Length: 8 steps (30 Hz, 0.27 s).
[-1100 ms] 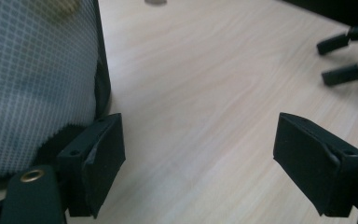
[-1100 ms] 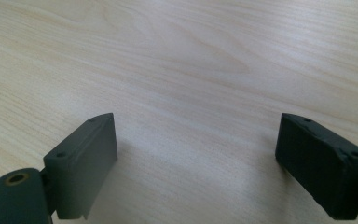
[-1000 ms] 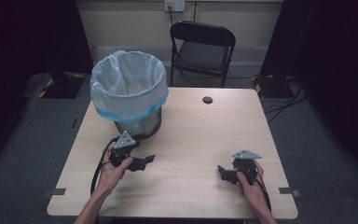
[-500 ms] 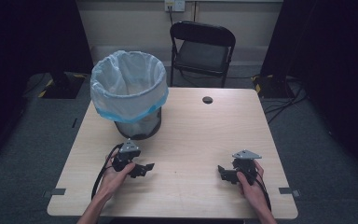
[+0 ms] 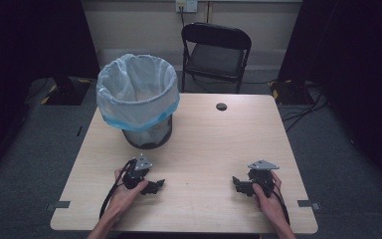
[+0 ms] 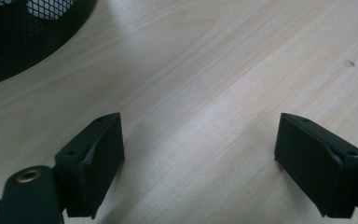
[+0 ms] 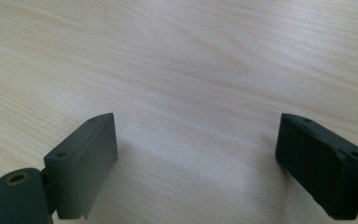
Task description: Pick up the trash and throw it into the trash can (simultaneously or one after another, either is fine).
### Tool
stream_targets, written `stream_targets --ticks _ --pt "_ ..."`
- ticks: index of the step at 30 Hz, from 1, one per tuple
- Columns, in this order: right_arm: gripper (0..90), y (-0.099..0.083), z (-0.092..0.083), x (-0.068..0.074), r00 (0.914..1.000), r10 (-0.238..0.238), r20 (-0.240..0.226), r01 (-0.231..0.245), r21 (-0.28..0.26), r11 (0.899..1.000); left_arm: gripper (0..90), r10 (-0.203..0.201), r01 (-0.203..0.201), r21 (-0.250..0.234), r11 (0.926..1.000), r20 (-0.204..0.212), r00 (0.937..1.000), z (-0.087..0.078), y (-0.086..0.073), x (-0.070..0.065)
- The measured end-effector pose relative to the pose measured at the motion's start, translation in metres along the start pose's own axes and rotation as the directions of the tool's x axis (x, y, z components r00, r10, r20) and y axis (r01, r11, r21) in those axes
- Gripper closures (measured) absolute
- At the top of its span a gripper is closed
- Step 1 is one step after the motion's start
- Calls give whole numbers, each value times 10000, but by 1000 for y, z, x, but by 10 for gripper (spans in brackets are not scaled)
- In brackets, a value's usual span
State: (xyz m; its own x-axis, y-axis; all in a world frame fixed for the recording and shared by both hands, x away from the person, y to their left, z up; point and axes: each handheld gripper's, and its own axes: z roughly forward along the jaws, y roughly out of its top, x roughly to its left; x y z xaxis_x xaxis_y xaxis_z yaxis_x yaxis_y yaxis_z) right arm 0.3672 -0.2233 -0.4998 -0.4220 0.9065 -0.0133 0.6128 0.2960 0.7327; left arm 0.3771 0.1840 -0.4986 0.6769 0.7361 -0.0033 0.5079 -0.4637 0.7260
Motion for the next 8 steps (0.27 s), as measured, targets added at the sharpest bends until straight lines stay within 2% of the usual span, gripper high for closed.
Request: stream_targets --ticks 2,8 --pt "119 0 0 0 10000 -7 6 7 -5 10000 147 63 -63 -144 9999 -33 10000 0 -2 0" --pt "118 0 0 0 10000 12 -7 -12 4 10000 140 74 -75 -123 9999 -63 10000 0 -2 0"
